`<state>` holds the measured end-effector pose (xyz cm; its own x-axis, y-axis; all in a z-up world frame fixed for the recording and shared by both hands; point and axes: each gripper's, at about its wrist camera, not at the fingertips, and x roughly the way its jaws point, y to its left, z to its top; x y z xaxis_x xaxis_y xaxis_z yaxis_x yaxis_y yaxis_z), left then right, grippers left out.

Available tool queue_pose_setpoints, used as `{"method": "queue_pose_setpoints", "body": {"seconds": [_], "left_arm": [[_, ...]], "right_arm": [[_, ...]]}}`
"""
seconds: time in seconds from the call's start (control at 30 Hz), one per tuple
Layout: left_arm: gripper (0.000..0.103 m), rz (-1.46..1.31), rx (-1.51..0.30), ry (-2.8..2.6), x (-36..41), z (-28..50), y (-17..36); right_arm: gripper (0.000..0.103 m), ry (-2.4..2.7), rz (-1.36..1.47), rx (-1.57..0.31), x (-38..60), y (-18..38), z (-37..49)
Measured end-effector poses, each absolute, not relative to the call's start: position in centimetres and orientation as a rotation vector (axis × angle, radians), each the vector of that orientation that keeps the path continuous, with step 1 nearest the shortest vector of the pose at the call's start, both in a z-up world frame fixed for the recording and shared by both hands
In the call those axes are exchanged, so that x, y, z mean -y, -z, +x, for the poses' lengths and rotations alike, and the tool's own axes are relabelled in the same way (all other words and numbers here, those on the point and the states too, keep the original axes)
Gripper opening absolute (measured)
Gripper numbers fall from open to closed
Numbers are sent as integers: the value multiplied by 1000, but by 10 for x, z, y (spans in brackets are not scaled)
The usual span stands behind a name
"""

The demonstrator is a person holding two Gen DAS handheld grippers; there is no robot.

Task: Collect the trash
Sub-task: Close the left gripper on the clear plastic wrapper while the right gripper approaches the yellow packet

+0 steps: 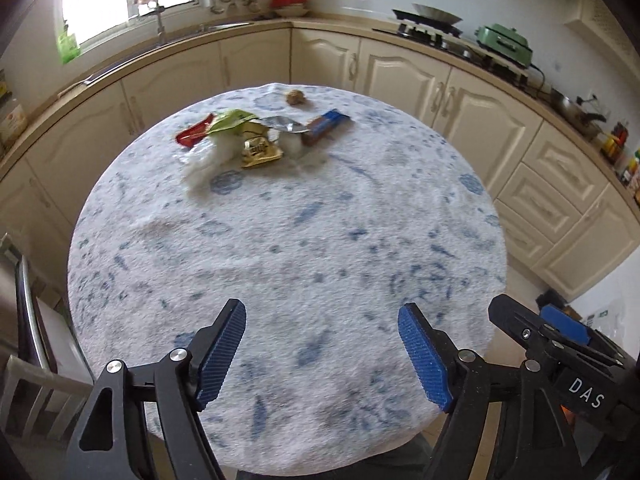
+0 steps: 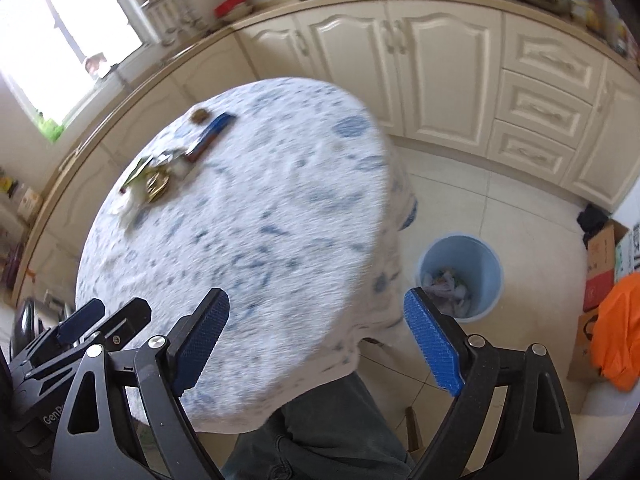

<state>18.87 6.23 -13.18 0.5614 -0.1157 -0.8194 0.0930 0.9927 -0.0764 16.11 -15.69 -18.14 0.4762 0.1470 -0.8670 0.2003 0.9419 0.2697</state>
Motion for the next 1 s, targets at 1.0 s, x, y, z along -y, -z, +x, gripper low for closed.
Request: {"method": "queue_pose_setpoints", "body": {"seconds": [1.0], "left_arm": [[77,-151,-1006,-92,-177,277,150]], "right_arm": [[91,-173,265,-1164,45,198,267]]}}
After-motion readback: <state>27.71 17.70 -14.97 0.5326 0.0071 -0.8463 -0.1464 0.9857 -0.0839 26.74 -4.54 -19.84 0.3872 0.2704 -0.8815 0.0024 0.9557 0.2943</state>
